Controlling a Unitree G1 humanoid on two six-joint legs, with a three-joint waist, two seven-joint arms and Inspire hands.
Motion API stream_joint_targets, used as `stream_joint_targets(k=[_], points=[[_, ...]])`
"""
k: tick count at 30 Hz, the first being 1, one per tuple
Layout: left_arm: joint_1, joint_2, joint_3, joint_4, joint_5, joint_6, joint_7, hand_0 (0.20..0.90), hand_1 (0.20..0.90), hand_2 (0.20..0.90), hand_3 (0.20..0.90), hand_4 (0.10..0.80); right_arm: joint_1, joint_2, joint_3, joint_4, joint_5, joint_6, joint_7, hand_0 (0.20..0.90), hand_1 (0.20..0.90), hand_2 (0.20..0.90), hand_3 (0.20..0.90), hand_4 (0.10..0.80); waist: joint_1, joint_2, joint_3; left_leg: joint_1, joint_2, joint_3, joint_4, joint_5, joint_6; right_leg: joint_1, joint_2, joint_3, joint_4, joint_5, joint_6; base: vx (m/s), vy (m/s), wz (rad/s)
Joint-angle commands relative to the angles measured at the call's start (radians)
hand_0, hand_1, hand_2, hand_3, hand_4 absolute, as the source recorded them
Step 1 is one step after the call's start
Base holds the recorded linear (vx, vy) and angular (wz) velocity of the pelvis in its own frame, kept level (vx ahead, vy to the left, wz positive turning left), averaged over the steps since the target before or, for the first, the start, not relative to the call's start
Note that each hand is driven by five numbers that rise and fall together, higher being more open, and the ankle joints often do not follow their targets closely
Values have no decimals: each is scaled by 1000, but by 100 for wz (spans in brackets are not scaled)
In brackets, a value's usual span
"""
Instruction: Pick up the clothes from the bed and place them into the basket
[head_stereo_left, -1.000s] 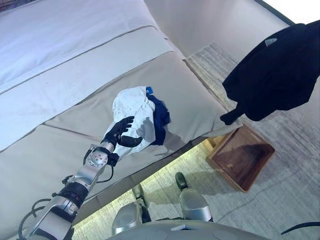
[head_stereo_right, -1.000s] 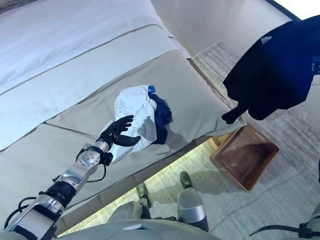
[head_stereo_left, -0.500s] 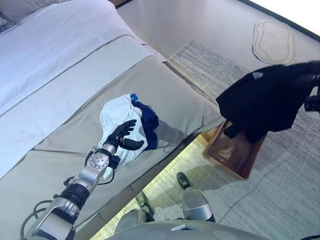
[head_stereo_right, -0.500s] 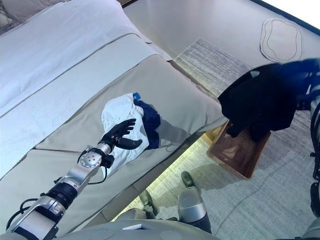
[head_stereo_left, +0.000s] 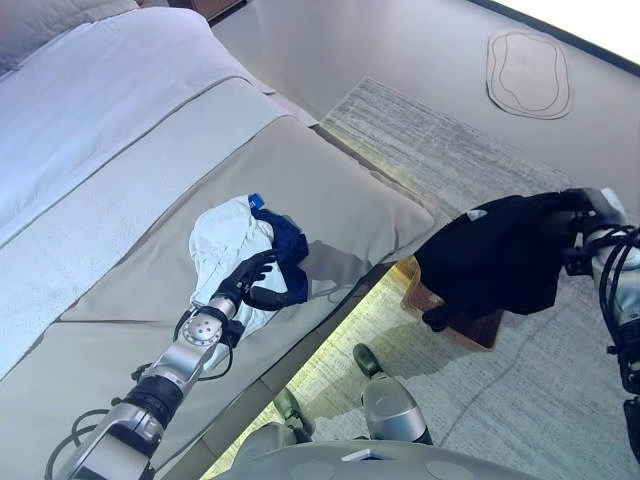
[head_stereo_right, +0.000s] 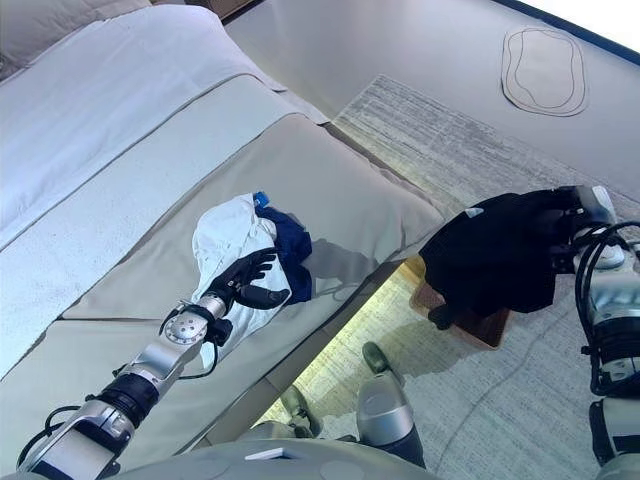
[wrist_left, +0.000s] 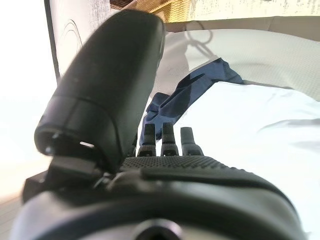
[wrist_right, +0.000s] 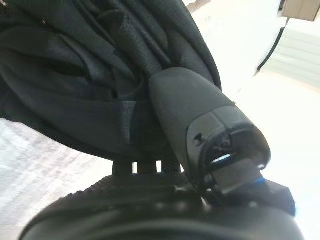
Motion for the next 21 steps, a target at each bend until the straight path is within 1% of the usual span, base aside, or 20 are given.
stream_joint_targets(k=[1,6,7,8,9,10,16,21], points=[[-3,15,-19,-4,27,-56,18,900,900,900,900,800,-67,-55,-33,25,-45,-103,-73,300,300,300,200,100,53,-1,-118,29,-22,-54,91,-178,27,-86,26,-119,14,60,5,0,0,0],[-9,10,-23,-12,22,-53,20,900,900,900,900,800,-61,-36,-16,97,-69,-132,-91,300,300,300,200,100,55,11,-113,28,-22,-52,94,-181,26,-89,26,-117,13,59,5,2,-6,0],[-11,9,-27,-17,22,-50,20,900,900,900,900,800,-63,-34,-8,117,-74,-135,-99,371,371,371,282,182,57,16,-110,26,-23,-53,95,-181,25,-89,25,-117,13,59,5,0,0,0],[-12,8,-28,-19,22,-49,20,900,900,900,900,800,-64,-33,-6,122,-74,-136,-101,371,371,371,282,182,57,18,-110,26,-23,-54,95,-181,25,-88,25,-117,13,58,5,0,0,0],[-13,8,-29,-20,21,-47,21,900,900,900,900,800,-64,-34,-5,131,-74,-139,-103,747,747,747,722,622,58,20,-109,25,-23,-54,95,-180,25,-88,24,-117,12,58,5,0,0,0],[-13,7,-31,-20,22,-48,21,900,900,900,900,800,-66,-33,-4,146,-80,-144,-109,900,900,900,900,800,60,23,-108,25,-24,-54,93,-179,23,-87,24,-117,11,57,5,0,0,0],[-13,10,-33,-29,17,-49,23,900,900,900,900,800,-46,-27,-10,166,-93,-148,-130,900,900,900,900,800,62,36,-105,26,-25,-62,85,-173,20,-84,24,-119,9,54,4,0,0,0],[-12,13,-35,-34,19,-48,15,900,900,900,900,800,-24,-22,-17,187,-112,-155,-138,900,900,900,900,800,65,36,-110,29,-25,-66,75,-167,19,-82,28,-120,7,55,4,0,0,0]])
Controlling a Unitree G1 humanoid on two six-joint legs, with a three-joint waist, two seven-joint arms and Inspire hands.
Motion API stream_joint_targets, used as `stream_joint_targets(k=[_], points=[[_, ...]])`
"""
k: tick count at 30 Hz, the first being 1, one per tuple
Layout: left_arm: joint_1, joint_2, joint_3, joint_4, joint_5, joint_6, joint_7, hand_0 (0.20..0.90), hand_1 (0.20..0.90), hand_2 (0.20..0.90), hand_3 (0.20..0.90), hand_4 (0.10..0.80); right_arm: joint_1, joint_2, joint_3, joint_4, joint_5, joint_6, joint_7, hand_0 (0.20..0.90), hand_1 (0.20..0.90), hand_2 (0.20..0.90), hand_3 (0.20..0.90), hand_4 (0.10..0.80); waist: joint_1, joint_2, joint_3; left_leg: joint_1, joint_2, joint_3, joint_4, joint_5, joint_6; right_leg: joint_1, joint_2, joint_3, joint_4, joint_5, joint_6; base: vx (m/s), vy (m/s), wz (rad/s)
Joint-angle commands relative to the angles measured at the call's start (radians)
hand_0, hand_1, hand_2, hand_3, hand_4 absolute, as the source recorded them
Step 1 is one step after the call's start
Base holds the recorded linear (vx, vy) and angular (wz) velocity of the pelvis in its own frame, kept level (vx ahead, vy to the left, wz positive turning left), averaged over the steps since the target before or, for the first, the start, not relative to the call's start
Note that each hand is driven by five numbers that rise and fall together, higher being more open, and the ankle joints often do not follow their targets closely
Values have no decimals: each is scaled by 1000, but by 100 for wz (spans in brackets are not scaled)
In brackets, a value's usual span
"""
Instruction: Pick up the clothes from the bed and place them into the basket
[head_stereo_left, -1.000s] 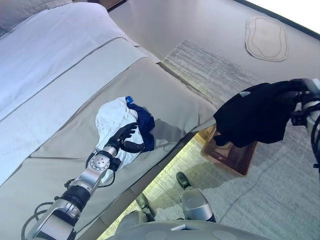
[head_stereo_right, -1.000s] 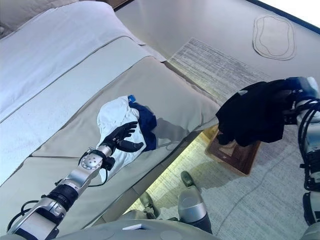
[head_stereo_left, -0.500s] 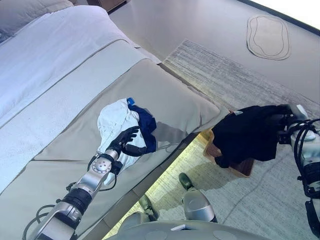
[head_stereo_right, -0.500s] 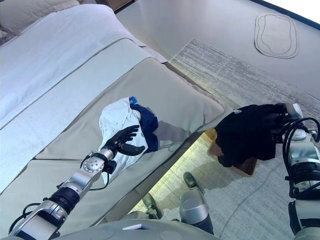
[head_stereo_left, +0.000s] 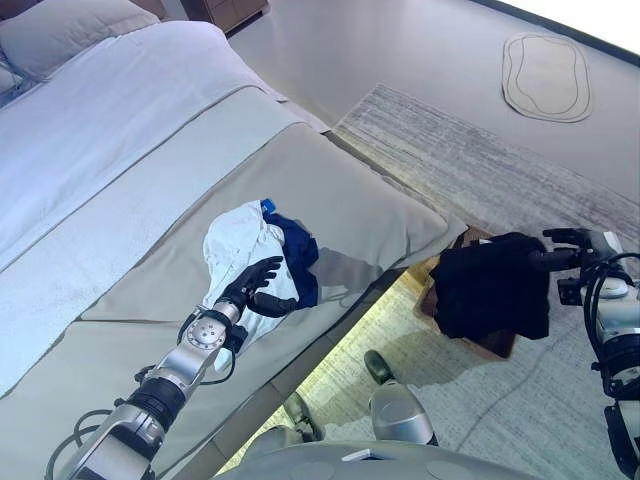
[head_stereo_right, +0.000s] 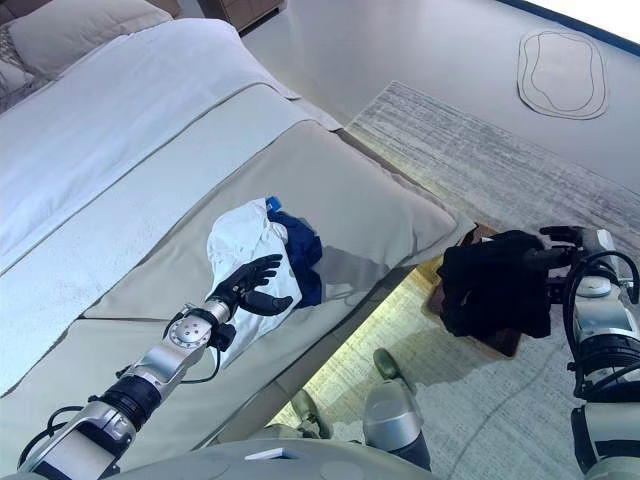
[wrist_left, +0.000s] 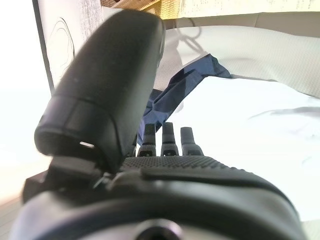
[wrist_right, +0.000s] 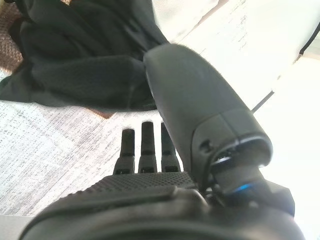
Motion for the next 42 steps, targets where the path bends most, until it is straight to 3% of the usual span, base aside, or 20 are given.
stream_joint_targets(k=[1,14,21,27,29,42], points=[[-13,13,-2,-34,18,-63,15,900,900,900,900,800,-49,-65,-19,20,-46,-99,-64,900,900,900,900,800,45,-11,-81,29,-25,-63,78,-166,19,-85,32,-116,11,55,3,0,0,0],[-13,9,-5,-28,23,-68,22,900,900,900,900,800,-29,-63,-28,10,-51,-118,-61,900,900,900,900,800,51,-20,-87,32,-24,-71,56,-151,19,-79,41,-117,11,53,3,0,0,0],[-3,5,13,-28,11,-55,39,900,900,900,900,800,-39,-65,-21,-77,-68,-168,-61,900,900,900,900,800,81,-32,-92,40,-23,-116,39,-133,15,-50,40,-149,18,42,-7,15,-8,12],[3,-14,29,-23,7,-48,66,900,900,900,900,800,-133,-49,41,-207,-141,-168,-108,900,900,900,900,800,139,-41,-96,26,-29,-177,28,-113,8,-19,32,-206,16,24,-20,-8,-13,28],[14,-25,42,-12,8,-55,90,900,900,900,900,800,-210,-22,108,-251,-186,-165,-149,900,900,900,900,800,183,-46,-106,16,-34,-218,18,-101,5,-6,28,-244,15,12,-28,23,-13,38],[101,-25,139,1,15,-67,121,900,900,900,900,800,-466,24,328,-195,-224,-161,-126,900,900,900,900,800,354,-64,-87,-40,-63,-382,21,-59,-1,28,-1,-385,41,-34,-64,48,-1,53]])
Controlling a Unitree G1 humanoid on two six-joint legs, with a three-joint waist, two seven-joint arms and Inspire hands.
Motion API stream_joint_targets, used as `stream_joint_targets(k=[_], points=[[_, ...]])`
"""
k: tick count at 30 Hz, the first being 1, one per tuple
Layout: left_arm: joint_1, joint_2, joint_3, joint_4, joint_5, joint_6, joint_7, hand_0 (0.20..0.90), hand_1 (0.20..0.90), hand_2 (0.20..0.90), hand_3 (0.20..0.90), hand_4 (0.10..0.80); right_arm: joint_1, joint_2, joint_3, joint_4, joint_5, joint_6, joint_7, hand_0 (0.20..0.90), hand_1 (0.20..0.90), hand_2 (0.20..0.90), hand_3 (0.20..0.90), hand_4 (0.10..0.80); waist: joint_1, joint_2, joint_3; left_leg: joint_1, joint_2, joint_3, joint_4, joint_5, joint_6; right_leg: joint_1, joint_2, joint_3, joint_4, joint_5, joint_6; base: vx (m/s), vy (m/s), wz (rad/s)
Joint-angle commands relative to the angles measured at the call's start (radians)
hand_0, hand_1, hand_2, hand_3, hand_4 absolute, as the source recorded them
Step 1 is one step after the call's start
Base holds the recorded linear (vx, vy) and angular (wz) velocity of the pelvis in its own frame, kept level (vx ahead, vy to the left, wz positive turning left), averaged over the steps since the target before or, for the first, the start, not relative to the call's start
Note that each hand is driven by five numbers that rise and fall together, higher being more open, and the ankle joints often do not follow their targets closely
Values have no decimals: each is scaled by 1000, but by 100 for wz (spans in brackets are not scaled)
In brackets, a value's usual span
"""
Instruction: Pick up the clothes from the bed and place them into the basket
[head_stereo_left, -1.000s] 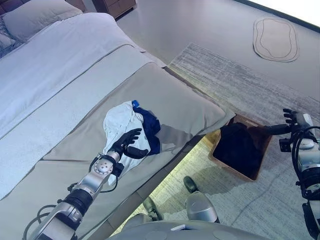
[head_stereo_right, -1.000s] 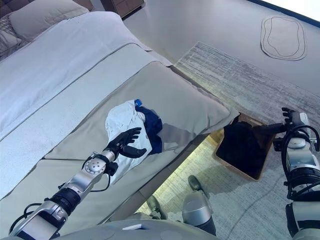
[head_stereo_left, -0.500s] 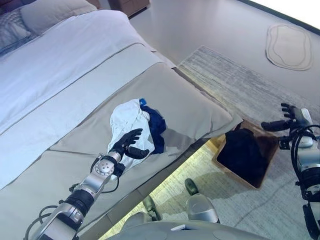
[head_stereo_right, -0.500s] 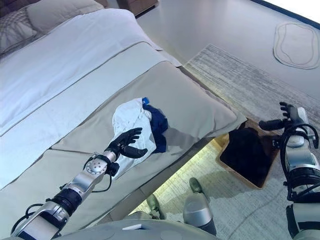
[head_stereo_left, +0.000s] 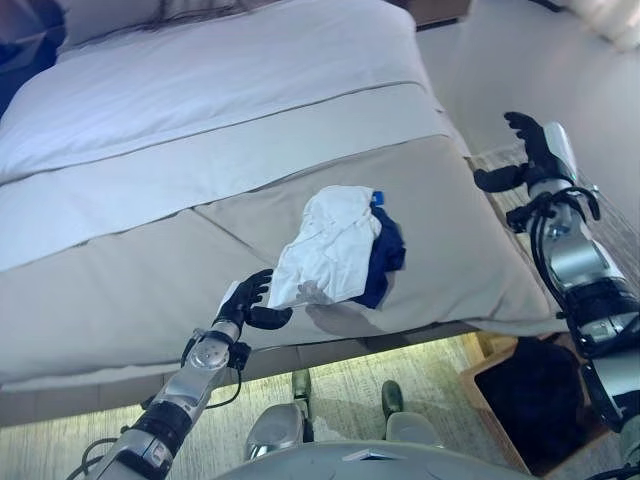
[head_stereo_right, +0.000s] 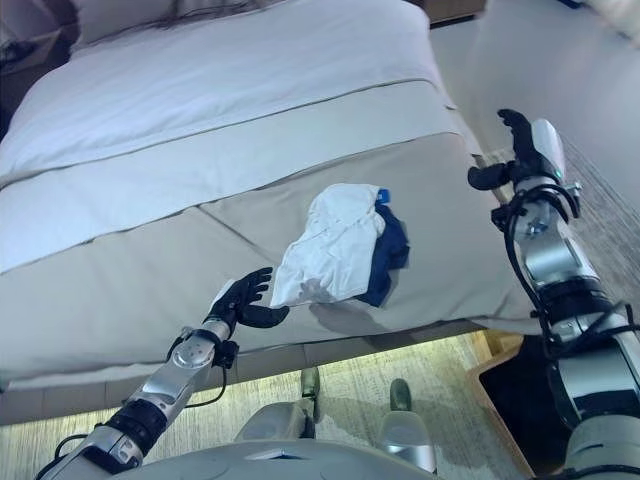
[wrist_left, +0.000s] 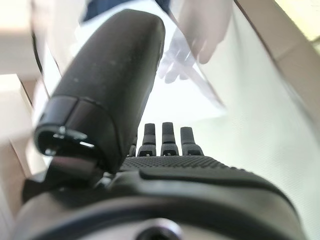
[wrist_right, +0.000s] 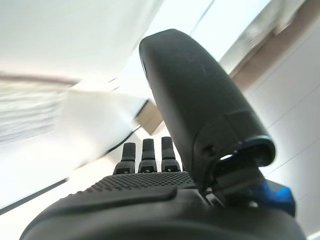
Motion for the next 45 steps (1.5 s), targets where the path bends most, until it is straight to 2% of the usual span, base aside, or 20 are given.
stream_joint_targets(k=[1,5,11,16,21,22,23,24,31,36,39,45], points=[[-18,56,56,-12,16,-62,11,900,900,900,900,800,-154,-15,42,9,-39,-65,-22,900,900,900,900,800,52,-68,-56,66,-54,-38,19,-142,-5,-48,-3,-62,61,-20,-40,35,48,47],[-19,72,61,-35,11,-81,-4,900,900,900,900,800,-237,-10,90,47,-38,-34,-38,900,900,900,900,800,111,-57,3,11,-69,-96,49,-127,-3,-79,-21,-116,117,-45,-57,-21,55,47],[-36,84,56,-67,-13,-105,-5,900,900,900,900,800,-335,-13,152,101,-47,-13,-26,900,900,900,900,800,171,-27,103,-80,-96,-149,139,-127,-2,-147,-54,-199,243,-98,-81,-35,73,37],[-58,92,44,-126,-35,-136,-6,900,900,900,900,800,-389,2,196,168,-49,47,-15,900,900,900,900,800,215,2,196,-163,-128,-175,229,-138,3,-209,-83,-256,345,-138,-93,-26,43,34],[-71,105,30,-194,-49,-144,8,900,900,900,900,800,-426,22,226,267,-50,71,-13,900,900,900,900,800,249,17,266,-261,-161,-181,338,-157,19,-289,-107,-287,452,-163,-98,-31,18,27],[-72,107,29,-200,-51,-145,10,900,900,900,900,800,-428,26,227,278,-51,73,-13,900,900,900,900,800,253,18,270,-274,-164,-182,352,-160,22,-302,-112,-291,468,-165,-97,69,-46,29],[-68,111,25,-209,-56,-147,11,900,900,900,900,800,-427,38,229,298,-52,77,-10,900,900,900,900,800,262,15,270,-289,-165,-178,381,-196,26,-324,-119,-283,513,-201,-91,82,-46,21],[-68,115,21,-222,-58,-145,10,900,900,900,900,800,-430,46,230,321,-53,80,-2,900,900,900,900,800,270,18,270,-317,-169,-175,407,-205,31,-353,-127,-286,545,-210,-90,82,-49,17],[-35,135,10,-289,-72,-162,30,900,900,900,900,800,-432,61,237,383,-27,98,10,900,900,900,900,800,290,30,270,-484,-195,-148,584,-276,64,-514,-154,-274,729,-264,-101,2,5,2],[-2,147,18,-343,-79,-154,39,900,900,900,900,800,-420,62,235,401,-24,148,39,900,900,900,900,800,288,39,270,-607,-210,-126,764,-353,80,-625,-152,-248,864,-310,-121,-8,7,-5],[11,152,21,-350,-88,-147,39,900,900,900,900,800,-413,62,237,426,-35,174,88,900,900,900,900,800,283,43,270,-652,-207,-115,838,-384,87,-674,-146,-230,926,-330,-131,-8,21,-11],[14,153,13,-373,-92,-127,44,900,900,900,900,800,-384,57,235,463,-37,210,149,900,900,900,900,800,278,39,270,-680,-204,-115,884,-404,89,-697,-133,-219,955,-341,-140,-1,1,-5]])
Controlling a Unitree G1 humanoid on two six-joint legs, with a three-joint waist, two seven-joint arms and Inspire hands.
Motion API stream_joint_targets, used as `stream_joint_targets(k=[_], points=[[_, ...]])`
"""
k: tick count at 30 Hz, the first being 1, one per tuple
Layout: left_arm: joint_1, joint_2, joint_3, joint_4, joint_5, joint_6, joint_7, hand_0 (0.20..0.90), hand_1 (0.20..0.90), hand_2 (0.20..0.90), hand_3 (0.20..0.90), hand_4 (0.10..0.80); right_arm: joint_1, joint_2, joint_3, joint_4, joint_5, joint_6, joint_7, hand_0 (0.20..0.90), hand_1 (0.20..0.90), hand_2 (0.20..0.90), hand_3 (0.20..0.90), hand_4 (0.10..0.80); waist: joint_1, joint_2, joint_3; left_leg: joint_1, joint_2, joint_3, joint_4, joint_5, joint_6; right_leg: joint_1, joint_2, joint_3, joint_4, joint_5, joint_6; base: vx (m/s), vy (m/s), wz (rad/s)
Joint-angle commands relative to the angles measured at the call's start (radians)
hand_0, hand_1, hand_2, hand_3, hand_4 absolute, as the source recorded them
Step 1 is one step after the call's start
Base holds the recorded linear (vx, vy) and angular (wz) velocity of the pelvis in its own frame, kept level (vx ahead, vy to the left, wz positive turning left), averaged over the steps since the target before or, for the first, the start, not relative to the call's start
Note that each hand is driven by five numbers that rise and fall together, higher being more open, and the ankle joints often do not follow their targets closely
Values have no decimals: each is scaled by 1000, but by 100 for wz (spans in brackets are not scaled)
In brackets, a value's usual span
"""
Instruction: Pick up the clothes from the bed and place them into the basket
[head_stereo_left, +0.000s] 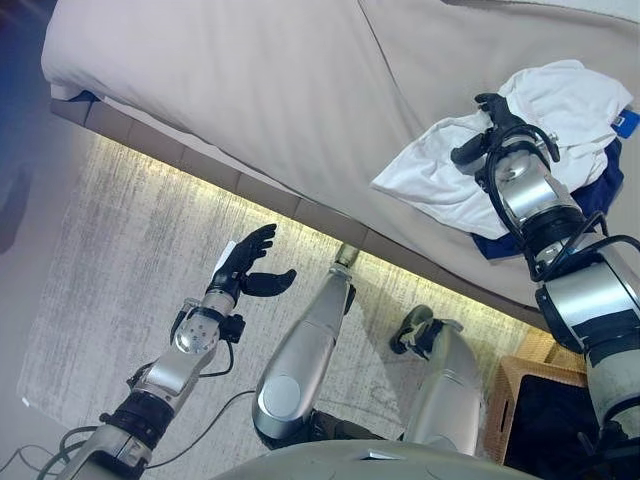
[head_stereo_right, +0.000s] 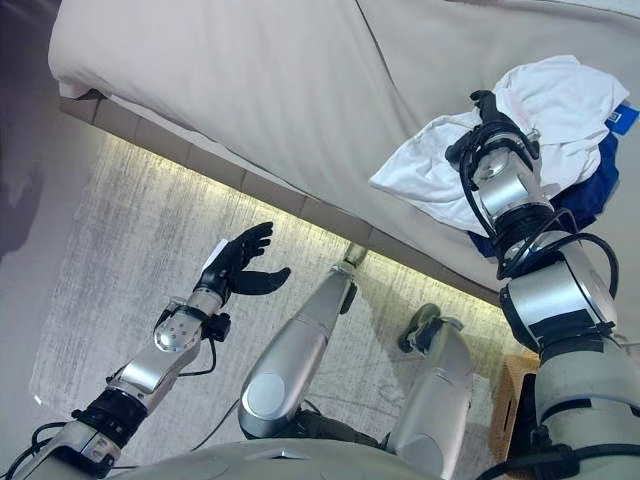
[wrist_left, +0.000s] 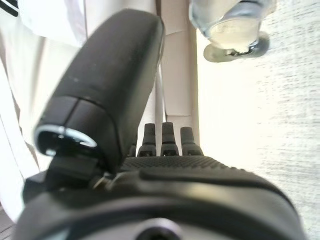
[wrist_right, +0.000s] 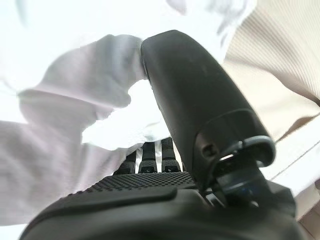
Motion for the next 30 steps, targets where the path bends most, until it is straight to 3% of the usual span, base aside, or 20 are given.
stream_joint_targets(k=[1,8,9,11,12,13,14,26,27,30], points=[[28,36,36,-113,-20,-40,31,900,900,900,900,800,12,-73,52,51,-7,70,52,900,900,900,900,800,-4,18,-24,3,-36,70,217,-252,90,7,68,-50,-24,85,-47,0,0,0],[23,38,30,-101,-17,-49,32,900,900,900,900,800,4,-82,70,81,-71,104,86,900,900,900,900,800,-8,6,-24,60,-23,70,156,-231,85,63,75,-59,-79,103,-45,-4,0,-2],[26,38,29,-101,-15,-56,34,900,900,900,900,800,1,-88,76,80,-83,109,84,702,702,702,669,569,-9,3,-24,75,-20,71,142,-225,81,79,76,-61,-96,108,-43,-19,6,-7],[24,38,27,-102,-17,-55,37,900,900,900,900,800,-3,-90,79,80,-99,112,69,554,554,554,496,396,-10,1,-24,91,-17,72,125,-220,78,95,77,-62,-111,112,-44,-20,12,-4],[23,37,26,-102,-17,-52,38,900,900,900,900,800,-4,-87,77,82,-105,112,59,519,519,519,455,355,-11,-1,-24,101,-15,72,114,-216,76,105,77,-64,-121,114,-44,0,0,0],[22,36,25,-102,-17,-49,37,900,900,900,900,800,-2,-85,73,81,-115,115,54,364,364,364,274,174,-12,-2,-24,109,-14,72,106,-213,74,114,78,-66,-128,117,-43,0,0,0],[20,35,23,-102,-14,-46,36,900,900,900,900,800,-2,-84,73,80,-121,116,44,300,300,300,200,100,-12,-4,-24,117,-14,72,98,-210,72,122,77,-67,-136,120,-43,0,0,0],[-8,19,19,-78,-5,-42,45,900,900,900,900,800,-20,-83,76,37,-108,99,-20,300,300,300,200,100,-30,-24,-24,252,1,79,9,-201,68,241,76,-57,-225,139,-33,-35,25,-5],[-19,20,25,-82,-5,-34,44,900,900,900,900,800,-31,-85,72,30,-103,103,-23,300,300,300,200,100,-34,-27,-24,255,2,78,-14,-168,69,247,75,-65,-253,170,-39,-99,46,-6],[-26,16,31,-78,-5,-19,47,900,900,900,900,800,-36,-92,65,20,-99,93,-28,300,300,300,200,100,-44,-36,-24,319,10,82,-45,-170,67,310,78,-53,-297,179,-33,-37,36,-5]])
